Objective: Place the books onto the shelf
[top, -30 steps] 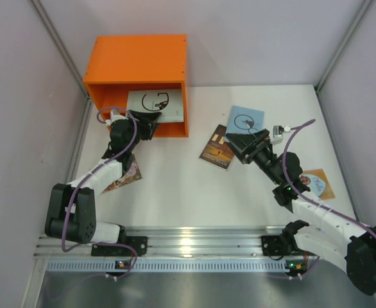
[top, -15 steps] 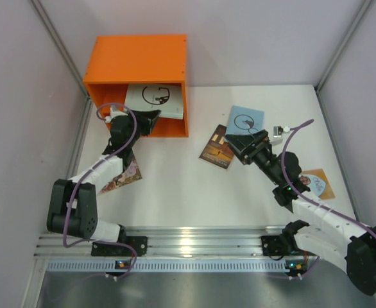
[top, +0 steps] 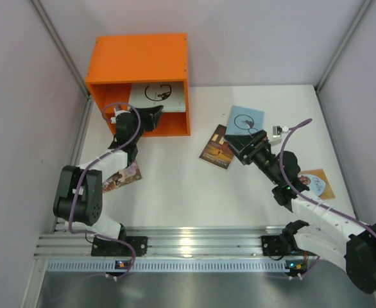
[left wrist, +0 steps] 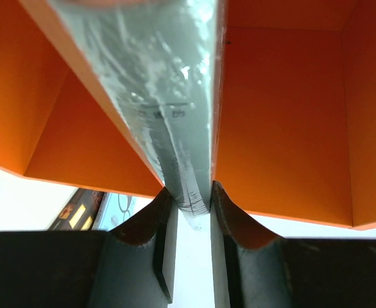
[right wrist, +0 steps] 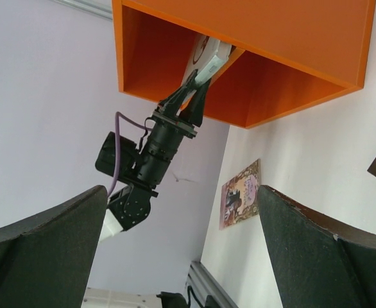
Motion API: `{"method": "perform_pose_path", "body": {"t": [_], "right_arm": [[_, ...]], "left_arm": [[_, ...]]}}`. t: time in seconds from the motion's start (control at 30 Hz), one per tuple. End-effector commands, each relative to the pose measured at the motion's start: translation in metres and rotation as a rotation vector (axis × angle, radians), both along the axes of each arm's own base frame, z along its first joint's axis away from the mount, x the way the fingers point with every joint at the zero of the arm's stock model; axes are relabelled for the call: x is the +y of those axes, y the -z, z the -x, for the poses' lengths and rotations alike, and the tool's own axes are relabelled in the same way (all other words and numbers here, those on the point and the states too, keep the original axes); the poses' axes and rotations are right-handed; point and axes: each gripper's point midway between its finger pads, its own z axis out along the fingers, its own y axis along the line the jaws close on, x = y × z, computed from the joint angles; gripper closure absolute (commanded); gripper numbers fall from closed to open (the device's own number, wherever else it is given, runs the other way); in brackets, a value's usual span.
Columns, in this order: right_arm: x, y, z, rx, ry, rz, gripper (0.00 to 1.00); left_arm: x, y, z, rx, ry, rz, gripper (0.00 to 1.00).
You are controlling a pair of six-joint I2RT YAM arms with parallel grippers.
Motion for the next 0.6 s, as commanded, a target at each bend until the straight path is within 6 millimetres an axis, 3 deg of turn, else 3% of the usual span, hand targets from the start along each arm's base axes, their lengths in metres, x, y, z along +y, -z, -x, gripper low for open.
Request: {"method": "perform_pose_path", "body": {"t": [0.0, 0.17, 0.27, 0.57], "right_arm": [[-0.004, -0.028, -0.007, -0.077, 0.024, -0.01, 0.0], [-0.004, -0.029, -0.007, -0.082, 0.027, -0.005, 0.0], [-0.003, -0.031, -0.006, -0.085, 0.022, -0.004, 0.0], [-0.006, -0.029, -0.004, -0.082, 0.026, 0.005, 0.0]], "left_arm": [[-0.019, -0.027, -0.002, -0.068, 0.046, 0.007, 0.92], [-0.014, -0.025, -0.001, -0.048, 0.023, -0.027, 0.62], [-0.013, -0.022, 0.002, -0.023, 0.022, -0.057, 0.52], [-0.003, -0.001, 0.02, 0.076, 0.029, -0.237, 0.46]]}}
